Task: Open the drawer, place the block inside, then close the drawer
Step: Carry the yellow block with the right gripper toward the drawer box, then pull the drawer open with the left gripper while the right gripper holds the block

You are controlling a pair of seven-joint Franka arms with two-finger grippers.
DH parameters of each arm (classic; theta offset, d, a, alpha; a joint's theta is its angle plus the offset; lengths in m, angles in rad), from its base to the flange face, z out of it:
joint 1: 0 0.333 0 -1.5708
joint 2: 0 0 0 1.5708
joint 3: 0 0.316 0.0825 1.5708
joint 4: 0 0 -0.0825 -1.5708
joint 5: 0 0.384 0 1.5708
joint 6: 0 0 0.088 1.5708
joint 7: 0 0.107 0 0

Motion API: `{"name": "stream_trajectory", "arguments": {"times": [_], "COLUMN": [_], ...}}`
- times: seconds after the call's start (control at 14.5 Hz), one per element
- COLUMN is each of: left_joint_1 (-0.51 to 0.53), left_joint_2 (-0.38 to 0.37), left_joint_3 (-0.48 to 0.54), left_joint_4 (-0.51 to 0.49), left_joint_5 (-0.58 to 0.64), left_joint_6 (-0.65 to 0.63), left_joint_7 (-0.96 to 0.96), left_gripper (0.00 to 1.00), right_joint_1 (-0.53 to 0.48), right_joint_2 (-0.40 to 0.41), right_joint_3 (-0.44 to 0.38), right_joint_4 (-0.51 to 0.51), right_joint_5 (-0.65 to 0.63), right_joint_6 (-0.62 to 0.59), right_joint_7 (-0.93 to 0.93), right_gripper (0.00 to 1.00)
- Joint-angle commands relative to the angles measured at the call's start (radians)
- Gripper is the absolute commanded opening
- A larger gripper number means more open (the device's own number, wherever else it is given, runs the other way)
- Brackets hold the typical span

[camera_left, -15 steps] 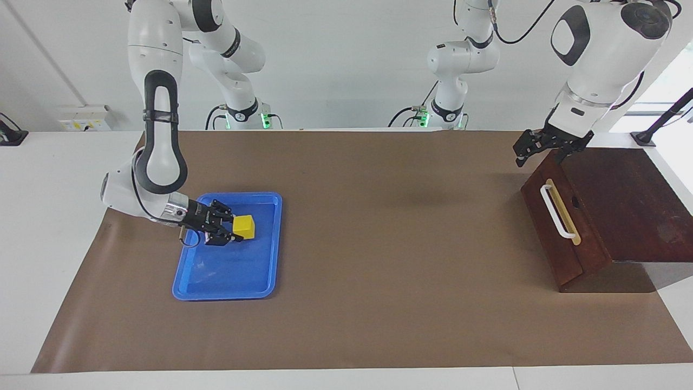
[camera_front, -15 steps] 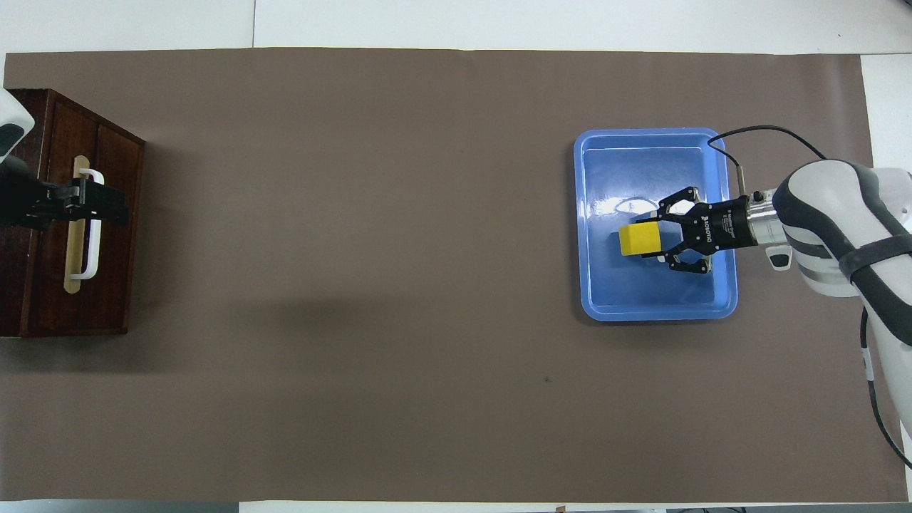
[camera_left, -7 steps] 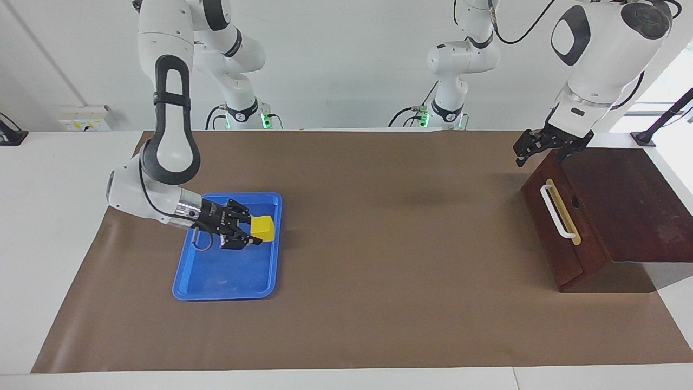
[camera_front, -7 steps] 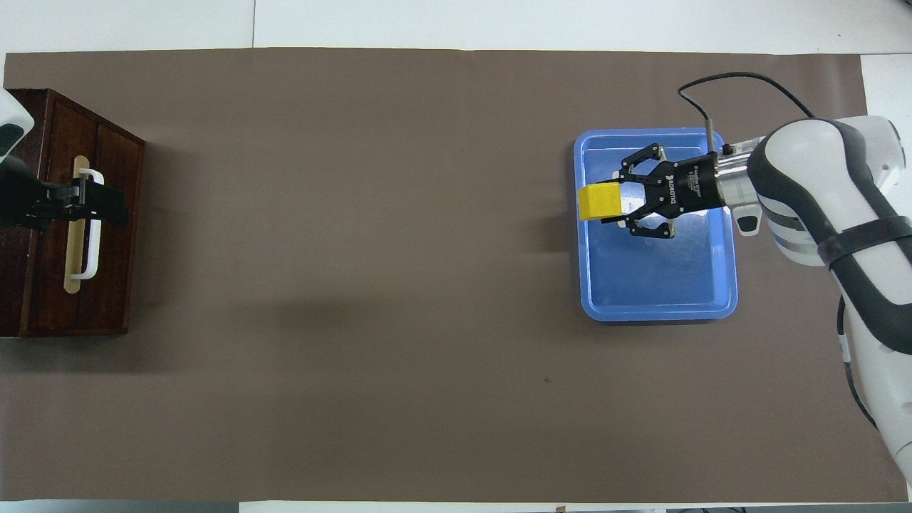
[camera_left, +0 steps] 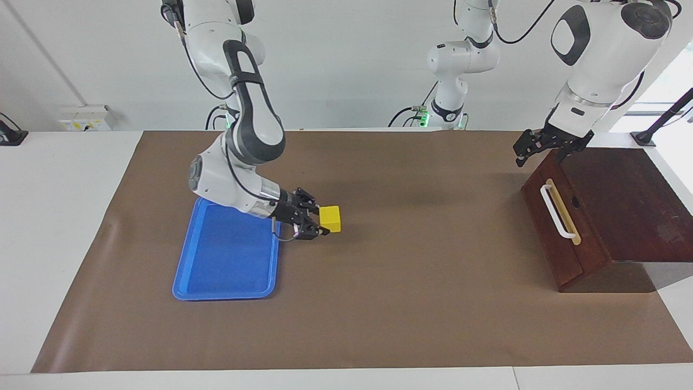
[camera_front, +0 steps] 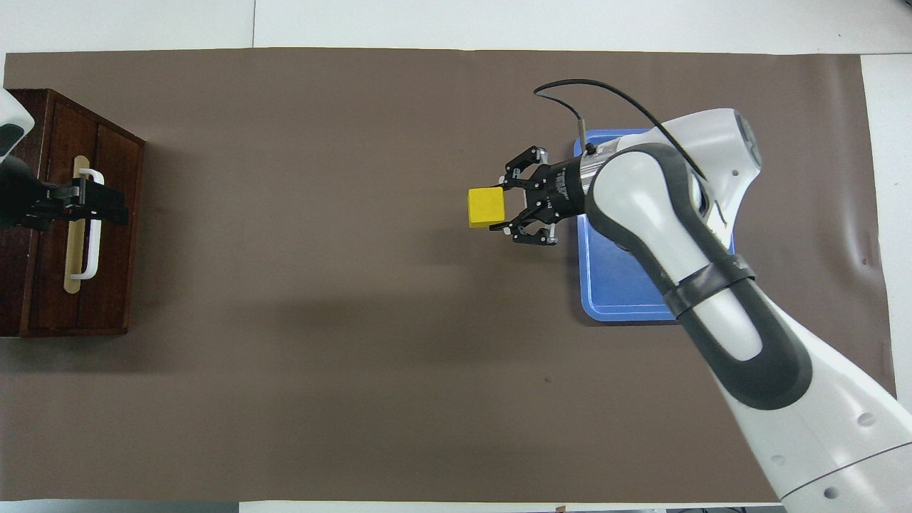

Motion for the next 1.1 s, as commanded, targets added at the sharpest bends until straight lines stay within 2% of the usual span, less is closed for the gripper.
{"name": "stream_trajectory", "arguments": {"times": [0.0,0.14,0.34,0.62,0.96,1.03], "left_joint_1": [0.011,0.0,-0.001,-0.01,-0.087,-0.092], "left_joint_2": [-0.022,-0.022,-0.022,-0.019,0.012,0.01], "left_joint_3": [-0.005,-0.005,-0.005,-0.014,-0.014,-0.014], "left_joint_4": [-0.022,-0.022,-0.025,-0.021,-0.012,-0.015], "left_joint_5": [-0.013,-0.011,-0.013,-0.013,-0.045,-0.042], "left_joint_6": [0.005,0.005,0.011,0.036,0.066,0.065], "left_joint_7": [0.009,0.009,-0.032,-0.349,-0.86,-0.889], "left_gripper": [1.0,1.0,1.0,1.0,1.0,1.0], "right_joint_1": [0.091,0.146,0.188,0.185,0.179,0.18], "right_joint_2": [0.027,0.048,0.07,0.077,0.114,0.114], "right_joint_3": [-0.003,-0.003,-0.003,-0.003,-0.003,-0.003], "right_joint_4": [0.048,0.081,0.106,0.138,0.197,0.195], "right_joint_5": [0.027,0.025,0.025,0.011,-0.022,-0.022], "right_joint_6": [0.089,0.137,0.183,0.168,0.117,0.119], "right_joint_7": [0.116,0.216,0.264,0.261,0.245,0.245], "right_gripper": [0.0,0.0,0.0,0.0,0.0,0.0]}}
